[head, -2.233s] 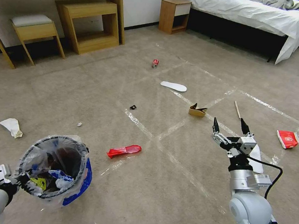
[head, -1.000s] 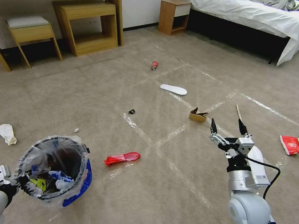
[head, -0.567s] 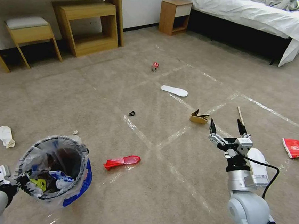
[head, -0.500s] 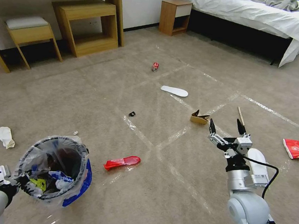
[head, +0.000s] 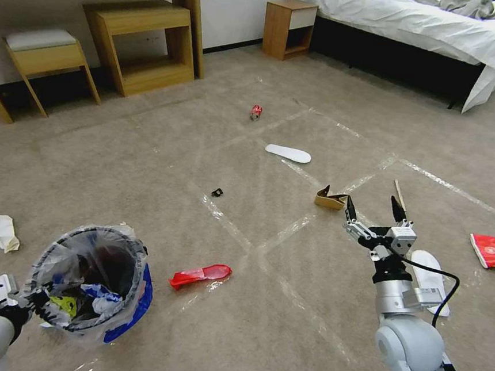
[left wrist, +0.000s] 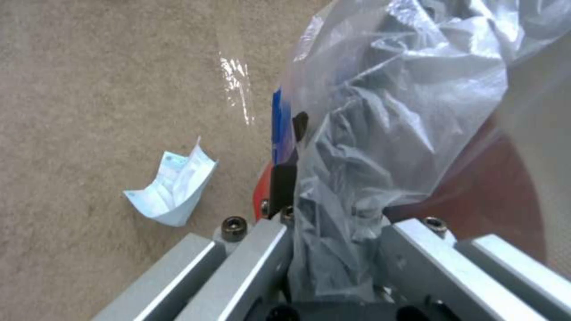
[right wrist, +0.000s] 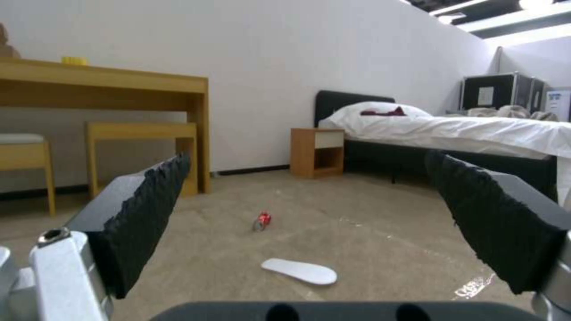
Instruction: Pick up the trash bin and place the garbage on the floor into it.
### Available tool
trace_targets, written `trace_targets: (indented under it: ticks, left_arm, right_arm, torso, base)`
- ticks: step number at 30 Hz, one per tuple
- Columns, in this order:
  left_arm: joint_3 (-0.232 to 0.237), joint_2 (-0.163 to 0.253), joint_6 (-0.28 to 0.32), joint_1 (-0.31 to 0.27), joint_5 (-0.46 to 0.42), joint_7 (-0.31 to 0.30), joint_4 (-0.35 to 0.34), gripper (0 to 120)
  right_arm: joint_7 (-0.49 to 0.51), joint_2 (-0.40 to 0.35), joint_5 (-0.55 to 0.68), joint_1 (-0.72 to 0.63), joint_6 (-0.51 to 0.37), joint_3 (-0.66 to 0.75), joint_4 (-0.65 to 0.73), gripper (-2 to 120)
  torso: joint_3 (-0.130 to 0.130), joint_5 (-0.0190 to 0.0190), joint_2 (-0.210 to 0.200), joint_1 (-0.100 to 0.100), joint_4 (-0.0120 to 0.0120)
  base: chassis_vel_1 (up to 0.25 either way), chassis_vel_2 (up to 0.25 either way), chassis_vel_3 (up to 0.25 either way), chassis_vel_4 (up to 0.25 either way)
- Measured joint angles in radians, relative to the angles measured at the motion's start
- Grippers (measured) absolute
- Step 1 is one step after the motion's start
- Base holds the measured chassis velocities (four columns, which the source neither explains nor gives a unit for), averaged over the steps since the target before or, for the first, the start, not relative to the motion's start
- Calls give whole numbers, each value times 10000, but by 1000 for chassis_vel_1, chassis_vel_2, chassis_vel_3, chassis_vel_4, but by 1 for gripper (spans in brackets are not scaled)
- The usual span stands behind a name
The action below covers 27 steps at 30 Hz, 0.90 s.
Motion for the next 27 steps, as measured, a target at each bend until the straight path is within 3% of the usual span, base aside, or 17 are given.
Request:
trace_targets:
  ticks: [17,24,27]
  left_arm:
    - [98,6,-1,-26,50,-5,7,0]
    - [363,84,85,-262,-11,-54,-29,0]
    - [400,5,114,-301,-10,-71,-86,0]
  right_arm:
    - [-240,-477,730,442,97,-380,-200,100]
    - [-94,-1772,1761,1566,-653,-1613,-187,100]
    - [16,-2485,2404,2810,-1059,-3116,-393,100]
  torso:
    - [0,1,0,0,0]
    - [0,2,0,0,-4]
    - [0,-1,0,0,1]
  base:
    - [0,0,0,0]
    - [0,0,0,0]
    - [0,0,0,0]
